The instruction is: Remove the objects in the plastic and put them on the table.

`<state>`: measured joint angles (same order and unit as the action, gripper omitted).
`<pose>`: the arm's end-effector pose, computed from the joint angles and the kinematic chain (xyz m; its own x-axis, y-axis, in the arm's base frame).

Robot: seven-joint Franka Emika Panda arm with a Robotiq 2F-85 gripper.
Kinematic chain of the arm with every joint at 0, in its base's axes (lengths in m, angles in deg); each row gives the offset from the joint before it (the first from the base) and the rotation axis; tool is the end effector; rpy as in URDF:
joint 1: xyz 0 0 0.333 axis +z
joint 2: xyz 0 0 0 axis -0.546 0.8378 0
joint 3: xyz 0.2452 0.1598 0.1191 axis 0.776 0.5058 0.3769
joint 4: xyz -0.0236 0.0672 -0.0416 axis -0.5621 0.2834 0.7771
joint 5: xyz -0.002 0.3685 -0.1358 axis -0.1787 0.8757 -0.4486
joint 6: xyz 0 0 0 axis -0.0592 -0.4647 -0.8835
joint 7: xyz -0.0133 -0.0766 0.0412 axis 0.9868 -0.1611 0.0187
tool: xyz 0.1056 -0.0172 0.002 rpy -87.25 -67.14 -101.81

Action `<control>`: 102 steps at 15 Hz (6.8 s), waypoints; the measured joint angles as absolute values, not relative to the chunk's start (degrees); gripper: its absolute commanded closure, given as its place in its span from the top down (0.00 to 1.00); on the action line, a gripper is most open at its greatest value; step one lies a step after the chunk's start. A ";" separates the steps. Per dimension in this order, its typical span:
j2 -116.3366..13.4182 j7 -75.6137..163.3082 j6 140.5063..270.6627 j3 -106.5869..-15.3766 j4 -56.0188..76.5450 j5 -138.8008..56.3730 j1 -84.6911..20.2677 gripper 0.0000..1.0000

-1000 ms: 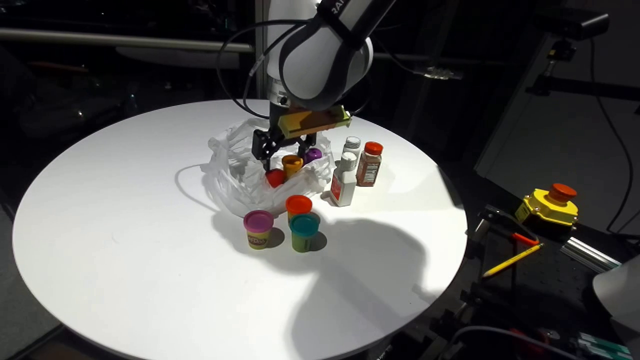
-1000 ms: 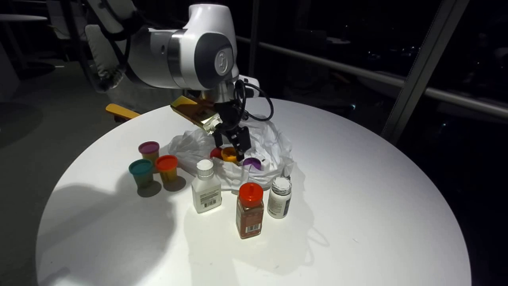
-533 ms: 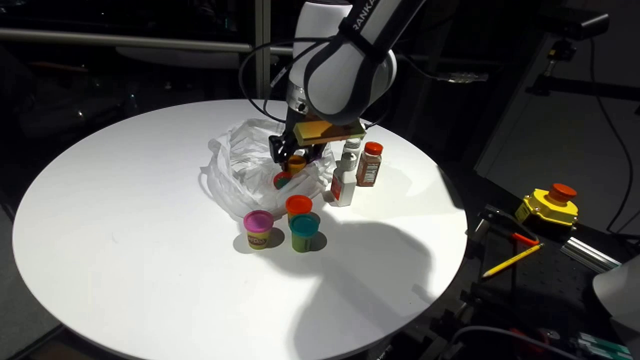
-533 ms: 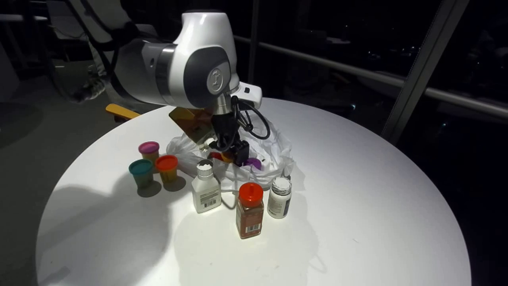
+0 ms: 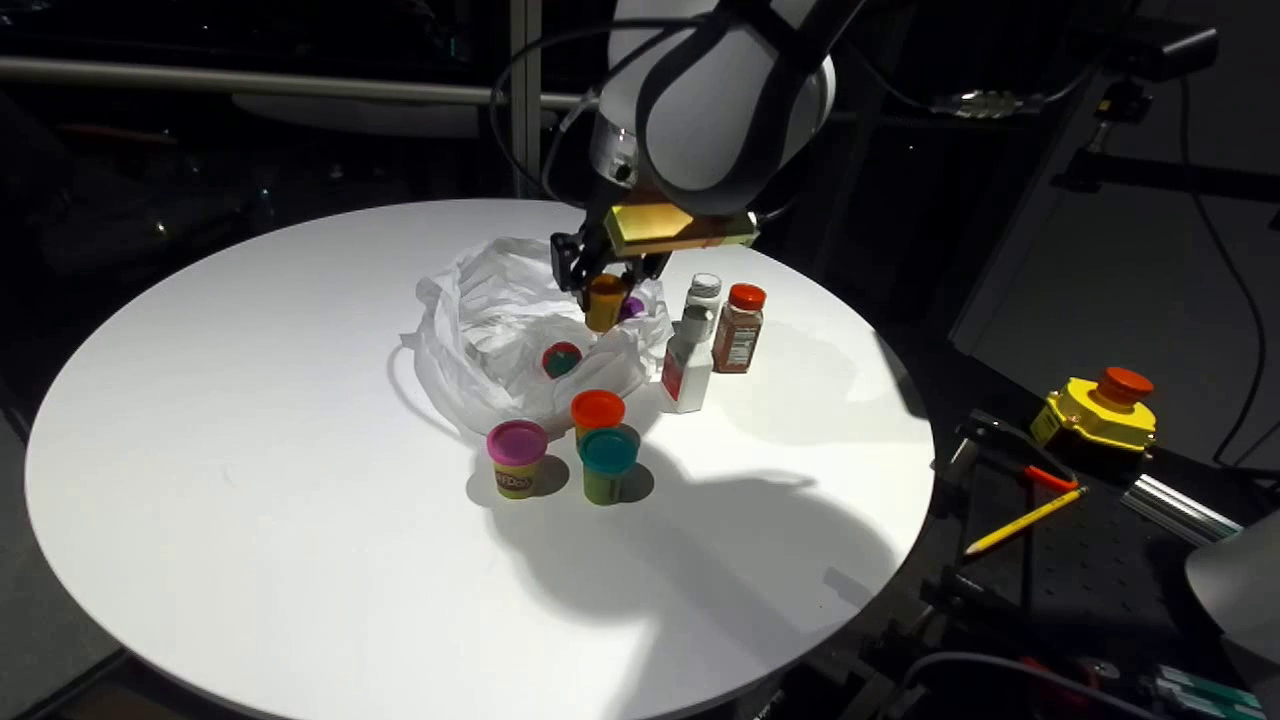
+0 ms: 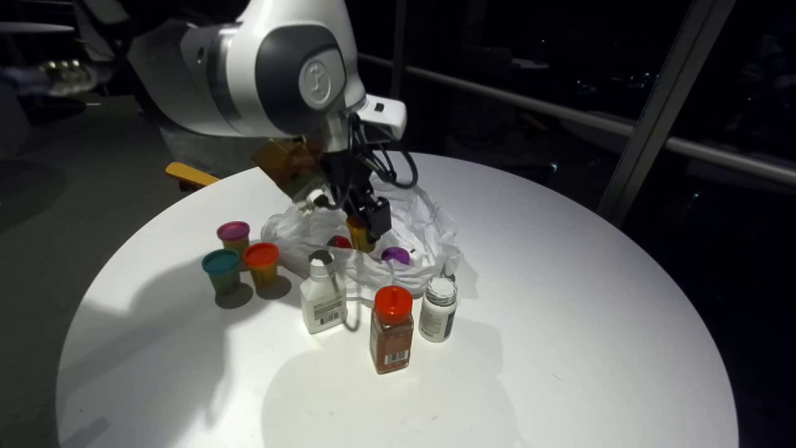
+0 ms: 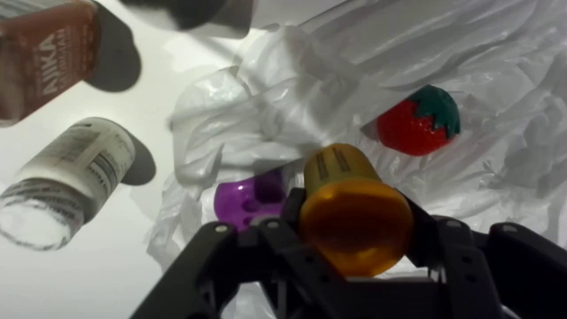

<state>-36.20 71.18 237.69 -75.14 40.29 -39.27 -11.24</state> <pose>0.5894 0.0404 0.1787 0.8791 -0.3800 0.2878 -0.4027 -0.9151 0.0220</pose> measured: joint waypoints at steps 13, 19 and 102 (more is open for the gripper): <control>-45.13 81.30 202.87 -63.78 33.94 -54.10 -9.42 0.23; -39.87 91.94 211.34 -62.96 37.78 -58.83 -9.46 0.23; -26.53 72.00 213.06 -61.86 21.26 -63.25 -16.66 1.00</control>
<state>-26.53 72.00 213.06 -61.86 21.26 -63.25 -16.66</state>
